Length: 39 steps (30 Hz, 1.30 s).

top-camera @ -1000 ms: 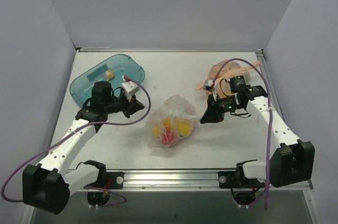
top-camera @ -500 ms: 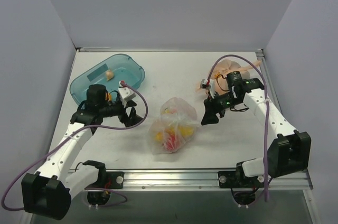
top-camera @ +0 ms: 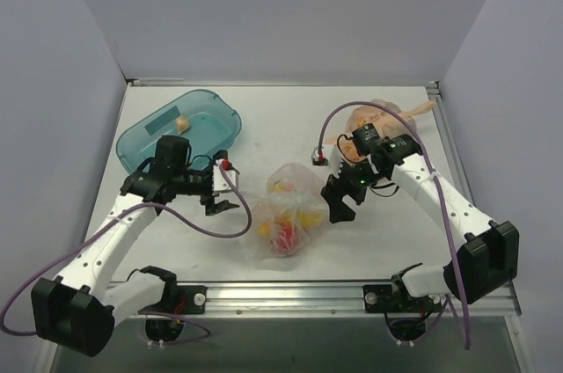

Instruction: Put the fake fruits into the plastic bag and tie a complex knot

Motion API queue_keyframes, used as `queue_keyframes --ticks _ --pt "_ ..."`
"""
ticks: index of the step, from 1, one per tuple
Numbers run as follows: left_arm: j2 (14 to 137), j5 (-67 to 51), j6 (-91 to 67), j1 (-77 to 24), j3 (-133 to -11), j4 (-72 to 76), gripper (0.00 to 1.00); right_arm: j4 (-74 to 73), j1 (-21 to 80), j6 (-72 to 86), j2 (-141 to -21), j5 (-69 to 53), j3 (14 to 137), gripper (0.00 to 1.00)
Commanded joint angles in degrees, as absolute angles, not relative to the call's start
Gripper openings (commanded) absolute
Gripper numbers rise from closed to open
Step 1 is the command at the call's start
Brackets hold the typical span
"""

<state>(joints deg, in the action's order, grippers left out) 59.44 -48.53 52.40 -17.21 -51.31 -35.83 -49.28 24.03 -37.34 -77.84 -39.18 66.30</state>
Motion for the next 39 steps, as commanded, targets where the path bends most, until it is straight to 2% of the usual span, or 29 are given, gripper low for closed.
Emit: queue_keyframes --ticks 1,5,10,11,14,17,20,21,22,23,24,33,39 --pt "63.1 -47.9 65.5 -20.1 -53.1 -38.7 0.92 -49.1 25.5 -36.6 -76.3 -35.7 65.8 0.91" --pt "66.7 -46.0 69.6 -24.5 -53.1 -37.4 0.86 -49.0 27.1 -36.9 -77.5 -35.0 65.7 0.86" --pt "70.6 -40.9 67.0 -29.4 -51.8 -28.2 0.76 -48.4 28.4 -37.3 -79.1 -33.5 64.6 0.74" --pt "70.9 -39.9 66.8 -30.1 -51.2 -27.1 0.70 -48.1 28.6 -37.2 -79.2 -33.2 64.5 0.72" --pt "71.7 -35.8 67.6 -32.9 -50.2 -23.6 0.63 -47.6 28.7 -36.6 -80.1 -32.8 63.9 0.66" --pt "72.7 -33.8 67.2 -34.3 -50.8 -22.6 0.49 -46.7 29.1 -36.0 -80.3 -32.8 63.3 0.58" --pt "72.4 -32.3 66.1 -34.4 -51.1 -22.8 0.29 -45.4 29.2 -35.7 -80.0 -31.7 62.8 0.44" --pt "72.2 -32.1 65.8 -34.4 -50.7 -23.0 0.25 -45.1 29.2 -35.6 -80.1 -31.3 62.6 0.31" --pt "71.4 -31.7 65.7 -34.4 -50.5 -23.6 0.12 -44.7 29.2 -35.6 -80.1 -30.9 62.4 0.25" --pt "70.9 -31.0 64.8 -34.4 -50.2 -23.8 0.05 -44.3 29.0 -35.6 -80.2 -29.6 62.2 0.17" --pt "70.4 -30.6 64.3 -34.4 -49.8 -24.0 0.00 -44.1 28.8 -35.8 -80.4 -29.0 62.2 0.00" --pt "61.4 -22.4 58.6 -34.0 -44.1 -24.3 0.00 -41.5 25.7 -34.5 -75.9 -24.2 60.9 0.00" --pt "57.5 -20.7 56.3 -29.1 -42.1 -24.5 0.00 -40.3 19.7 -33.0 -73.7 -20.7 60.9 0.00"
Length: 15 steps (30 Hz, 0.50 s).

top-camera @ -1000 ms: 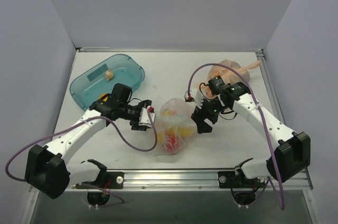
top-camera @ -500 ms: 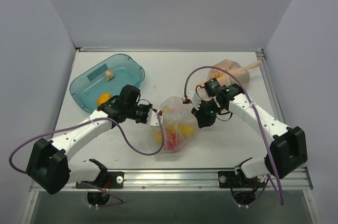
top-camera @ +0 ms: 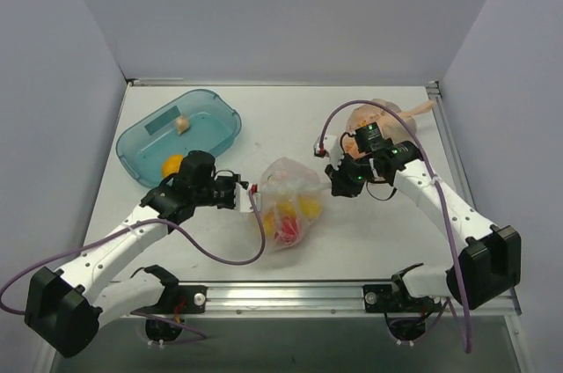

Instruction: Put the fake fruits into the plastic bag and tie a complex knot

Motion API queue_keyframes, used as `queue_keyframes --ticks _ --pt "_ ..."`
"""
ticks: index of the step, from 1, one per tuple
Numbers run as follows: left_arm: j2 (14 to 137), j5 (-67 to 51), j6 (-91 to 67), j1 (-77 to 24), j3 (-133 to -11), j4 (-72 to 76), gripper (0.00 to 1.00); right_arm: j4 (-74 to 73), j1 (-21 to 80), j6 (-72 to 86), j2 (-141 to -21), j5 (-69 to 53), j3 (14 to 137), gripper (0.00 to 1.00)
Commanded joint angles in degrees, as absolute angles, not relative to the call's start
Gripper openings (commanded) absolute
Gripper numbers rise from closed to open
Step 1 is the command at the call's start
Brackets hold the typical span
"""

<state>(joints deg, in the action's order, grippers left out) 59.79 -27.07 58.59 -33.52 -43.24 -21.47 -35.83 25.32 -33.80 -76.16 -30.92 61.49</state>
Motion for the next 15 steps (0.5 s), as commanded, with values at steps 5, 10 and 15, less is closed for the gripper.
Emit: queue_keyframes --ticks 5,10,15 --pt "56.0 -20.4 56.7 -25.1 -40.3 -24.6 0.00 -37.9 12.8 -33.8 -72.8 -20.0 59.1 0.00" --pt "55.9 -20.0 58.9 -21.8 -36.7 -24.5 0.00 -35.2 9.7 -35.9 -72.2 -19.2 54.0 0.00" --pt "56.6 -19.2 61.5 -18.6 -34.5 -24.5 0.00 -32.1 4.5 -38.0 -72.3 -18.3 50.4 0.00"
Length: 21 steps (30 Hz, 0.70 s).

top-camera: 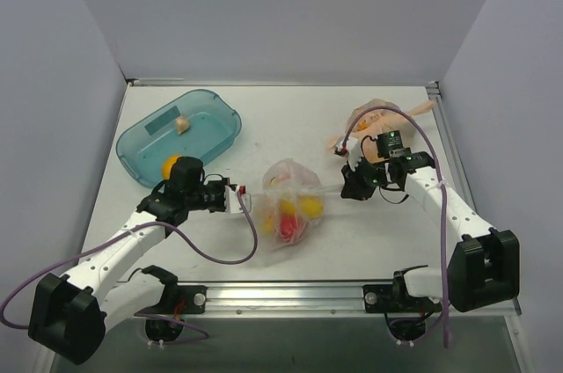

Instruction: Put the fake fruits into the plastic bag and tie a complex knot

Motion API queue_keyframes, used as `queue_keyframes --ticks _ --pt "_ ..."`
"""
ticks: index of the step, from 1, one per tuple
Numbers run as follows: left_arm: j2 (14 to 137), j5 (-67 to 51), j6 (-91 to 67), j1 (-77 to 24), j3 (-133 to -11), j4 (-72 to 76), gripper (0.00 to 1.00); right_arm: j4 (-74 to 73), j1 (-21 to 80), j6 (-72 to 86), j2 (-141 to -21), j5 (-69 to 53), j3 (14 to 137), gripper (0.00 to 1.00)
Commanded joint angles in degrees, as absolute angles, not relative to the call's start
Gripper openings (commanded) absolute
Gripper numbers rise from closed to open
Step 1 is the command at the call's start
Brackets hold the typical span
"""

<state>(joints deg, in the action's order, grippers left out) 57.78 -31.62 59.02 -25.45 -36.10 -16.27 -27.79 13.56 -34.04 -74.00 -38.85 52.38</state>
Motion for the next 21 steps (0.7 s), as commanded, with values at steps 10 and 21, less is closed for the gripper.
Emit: queue_keyframes --ticks 10,21 --pt "57.2 -20.9 62.7 -17.6 -33.9 -25.4 0.00 -30.2 0.2 -40.6 -71.3 -19.6 46.9 0.00" --pt "60.9 -17.6 56.3 -17.9 -36.9 -26.9 0.00 -28.2 -1.5 -37.2 -72.1 -17.4 47.4 0.00"
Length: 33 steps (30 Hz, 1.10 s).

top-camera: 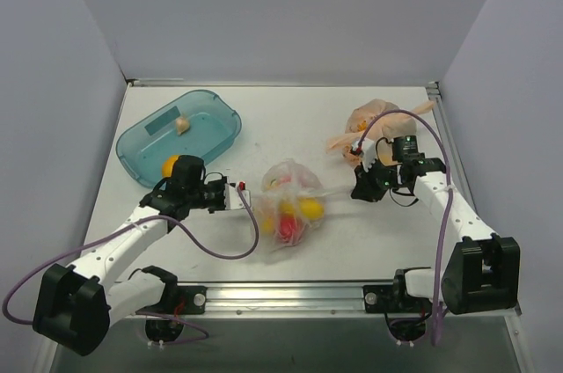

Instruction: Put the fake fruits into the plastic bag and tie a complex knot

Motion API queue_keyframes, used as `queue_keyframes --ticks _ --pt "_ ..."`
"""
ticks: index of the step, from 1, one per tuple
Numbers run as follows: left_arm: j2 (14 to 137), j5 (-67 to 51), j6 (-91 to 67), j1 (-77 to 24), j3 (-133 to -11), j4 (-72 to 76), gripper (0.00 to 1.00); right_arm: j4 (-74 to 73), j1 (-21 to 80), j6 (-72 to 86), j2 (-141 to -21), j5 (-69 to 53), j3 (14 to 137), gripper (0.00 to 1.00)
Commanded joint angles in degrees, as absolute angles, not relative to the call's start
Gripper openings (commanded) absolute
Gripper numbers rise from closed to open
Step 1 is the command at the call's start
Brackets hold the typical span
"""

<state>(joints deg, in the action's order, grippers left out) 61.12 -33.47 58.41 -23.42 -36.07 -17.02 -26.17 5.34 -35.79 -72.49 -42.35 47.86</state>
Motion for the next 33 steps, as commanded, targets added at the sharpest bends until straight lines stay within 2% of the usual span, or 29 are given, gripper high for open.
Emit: queue_keyframes --ticks 1,4,5,6,7,8,9,11,14,17,18,20,28,31,33 --pt "60.9 -17.5 56.1 -17.9 -36.8 -27.0 0.00 -28.1 -1.6 -37.0 -72.0 -17.5 47.3 0.00" --pt "59.2 -21.9 55.9 -17.9 -37.6 -29.2 0.00 -30.3 -1.0 -38.6 -71.2 -20.7 47.6 0.00" --pt "58.5 -23.1 55.0 -18.2 -38.3 -29.8 0.08 -31.4 -0.4 -39.0 -71.0 -21.0 48.0 0.04" --pt "57.1 -23.8 54.4 -18.5 -38.8 -29.9 0.18 -32.5 2.3 -39.9 -70.8 -21.3 48.4 0.15" --pt "56.5 -25.8 53.7 -19.3 -39.5 -30.1 0.31 -34.4 3.3 -40.8 -70.3 -22.4 48.9 0.32" --pt "56.1 -26.5 52.9 -19.9 -40.1 -30.6 0.41 -34.6 4.5 -41.9 -69.4 -22.7 49.0 0.64" --pt "55.6 -27.2 52.4 -20.3 -41.4 -31.3 0.57 -34.5 7.1 -42.8 -67.5 -22.6 48.7 0.71" --pt "55.4 -29.3 51.6 -21.2 -42.6 -32.9 0.63 -34.7 10.4 -45.5 -65.8 -21.0 48.6 0.80" --pt "55.5 -30.3 52.2 -22.2 -44.3 -34.7 0.68 -35.1 15.5 -47.8 -63.3 -18.6 49.0 0.85" --pt "55.8 -30.0 53.5 -23.5 -45.2 -35.4 0.71 -35.0 20.2 -48.7 -62.8 -15.8 50.8 0.86" --pt "56.3 -29.7 53.6 -24.0 -45.3 -35.4 0.73 -34.7 21.3 -49.6 -62.4 -15.1 51.1 0.93" --pt "57.1 -29.1 54.1 -25.3 -45.9 -35.3 0.74 -33.5 24.9 -50.7 -62.6 -13.3 51.4 0.94" --pt "61.9 -26.5 56.9 -31.1 -44.1 -27.9 0.74 -27.1 31.6 -55.5 -70.0 -10.7 51.6 0.93" --pt "64.0 -23.8 57.1 -32.4 -43.8 -24.8 0.70 -24.7 34.4 -54.1 -72.9 -9.2 52.5 0.88" --pt "65.2 -22.4 56.8 -33.0 -43.7 -23.6 0.66 -23.0 35.6 -51.8 -74.4 -8.1 52.9 0.81"
